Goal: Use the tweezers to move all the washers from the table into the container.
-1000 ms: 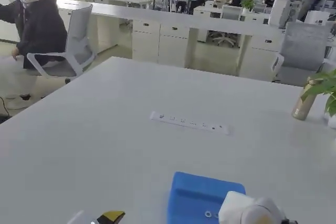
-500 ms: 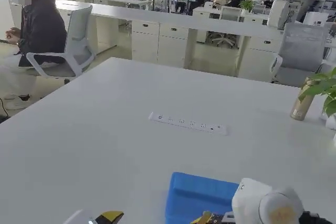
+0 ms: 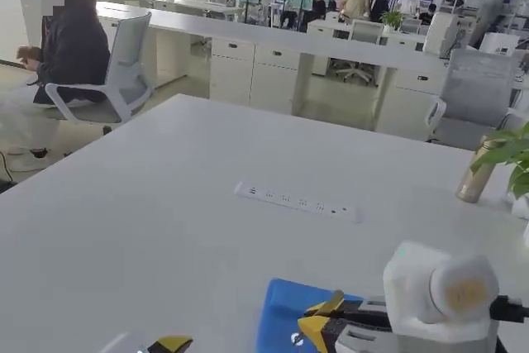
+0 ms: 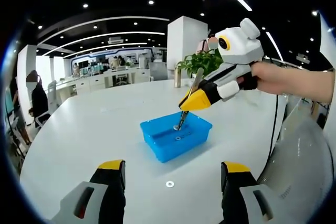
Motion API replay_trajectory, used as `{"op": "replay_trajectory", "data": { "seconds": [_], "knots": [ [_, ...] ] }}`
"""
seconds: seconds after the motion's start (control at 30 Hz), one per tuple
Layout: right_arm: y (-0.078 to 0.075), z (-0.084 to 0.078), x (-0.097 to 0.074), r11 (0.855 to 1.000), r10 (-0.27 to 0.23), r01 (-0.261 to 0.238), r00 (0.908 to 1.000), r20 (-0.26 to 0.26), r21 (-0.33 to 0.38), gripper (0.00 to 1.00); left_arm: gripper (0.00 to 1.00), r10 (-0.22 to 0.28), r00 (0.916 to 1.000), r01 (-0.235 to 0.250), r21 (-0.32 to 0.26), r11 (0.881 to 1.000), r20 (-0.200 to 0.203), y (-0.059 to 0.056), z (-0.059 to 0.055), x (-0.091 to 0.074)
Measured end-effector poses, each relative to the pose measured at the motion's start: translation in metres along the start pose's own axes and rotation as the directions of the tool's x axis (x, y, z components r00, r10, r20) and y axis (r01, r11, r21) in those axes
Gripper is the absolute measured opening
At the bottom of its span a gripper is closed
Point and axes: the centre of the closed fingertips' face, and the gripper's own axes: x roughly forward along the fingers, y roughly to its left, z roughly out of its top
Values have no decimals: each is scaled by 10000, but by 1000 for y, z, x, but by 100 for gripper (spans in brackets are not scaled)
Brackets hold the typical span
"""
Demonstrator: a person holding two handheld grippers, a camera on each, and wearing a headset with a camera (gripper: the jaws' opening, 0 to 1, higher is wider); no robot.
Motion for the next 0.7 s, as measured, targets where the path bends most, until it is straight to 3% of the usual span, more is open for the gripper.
{"op": "replay_trajectory", "data": {
  "seconds": [0.2, 0.4, 0.5, 0.7],
  "knots": [
    [-16, 4, 6, 10000, -31, 31, 10000, -15, 82, 3, 74, 39, 10000, -39, -56, 10000, 10, 1, 0, 0],
    [-35, 3, 15, 9951, -45, 31, 9999, 147, 988, 3, 74, -150, 9998, 152, 156, 9998, -127, -4, -1, 2],
    [-44, -1, 19, 9868, -67, 29, 9997, 225, 1618, 3, 74, -127, 9998, 130, 210, 9997, -160, -3, -2, 2],
    [-53, -13, 27, 9825, -124, 140, 9999, -97, 1856, 3, 74, 21, 10000, -22, -56, 10000, -33, 1, -1, 1]
  ]
}}
